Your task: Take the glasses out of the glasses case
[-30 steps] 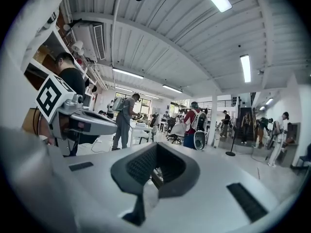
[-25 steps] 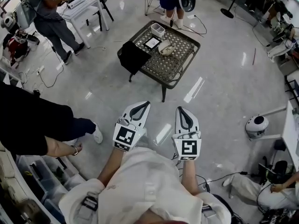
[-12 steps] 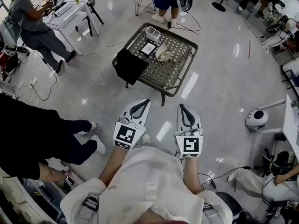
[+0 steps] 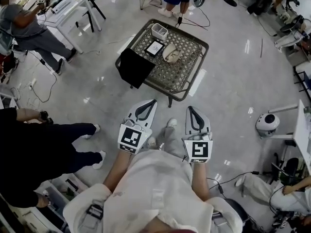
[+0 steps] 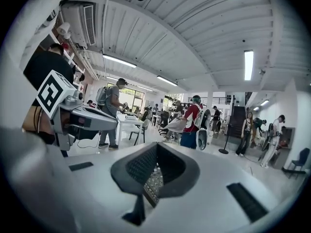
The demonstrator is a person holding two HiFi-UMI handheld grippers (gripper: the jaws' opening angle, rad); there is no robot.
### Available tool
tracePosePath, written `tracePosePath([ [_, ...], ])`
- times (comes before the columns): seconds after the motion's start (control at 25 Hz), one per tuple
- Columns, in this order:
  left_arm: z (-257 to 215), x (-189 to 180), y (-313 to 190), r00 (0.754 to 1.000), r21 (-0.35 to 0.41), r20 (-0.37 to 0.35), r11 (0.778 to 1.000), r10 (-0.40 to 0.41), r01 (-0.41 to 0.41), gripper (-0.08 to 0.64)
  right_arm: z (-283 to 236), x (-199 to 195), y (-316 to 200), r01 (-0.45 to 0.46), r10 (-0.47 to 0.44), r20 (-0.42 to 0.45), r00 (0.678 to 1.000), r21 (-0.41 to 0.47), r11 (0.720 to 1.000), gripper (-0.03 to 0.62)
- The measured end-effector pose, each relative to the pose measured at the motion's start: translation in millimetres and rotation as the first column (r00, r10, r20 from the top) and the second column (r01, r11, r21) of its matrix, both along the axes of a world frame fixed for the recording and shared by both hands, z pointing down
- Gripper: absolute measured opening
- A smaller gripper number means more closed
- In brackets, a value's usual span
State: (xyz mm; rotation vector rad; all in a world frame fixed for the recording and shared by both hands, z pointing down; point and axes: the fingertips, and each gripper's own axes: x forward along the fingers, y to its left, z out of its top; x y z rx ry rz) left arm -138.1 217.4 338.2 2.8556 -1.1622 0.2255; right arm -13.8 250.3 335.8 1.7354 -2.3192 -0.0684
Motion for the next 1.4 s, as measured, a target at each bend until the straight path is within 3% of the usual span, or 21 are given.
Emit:
tracePosePath([
  [0.68, 6, 61, -112, 0.995, -0.010, 0.058, 0.996, -0.086, 0.087, 0.012, 5, 52, -127, 0.126, -0.127, 0.048, 0.991, 0.008, 0.992, 0.006],
  [1.08, 7, 114, -158, 0.992, -0.009, 0.058, 0.994, -0.110, 0.111, 0.012, 3, 103, -179, 0.154, -0.154, 0.060, 0.986, 0.010, 0.988, 0.006],
  [1.4, 14, 125, -181, 0.987, -0.036, 0.074, 0.989, -0.142, 0.144, 0.012, 6, 113, -208, 0.190, -0.190, 0.073, 0.979, 0.000, 0.982, 0.006],
])
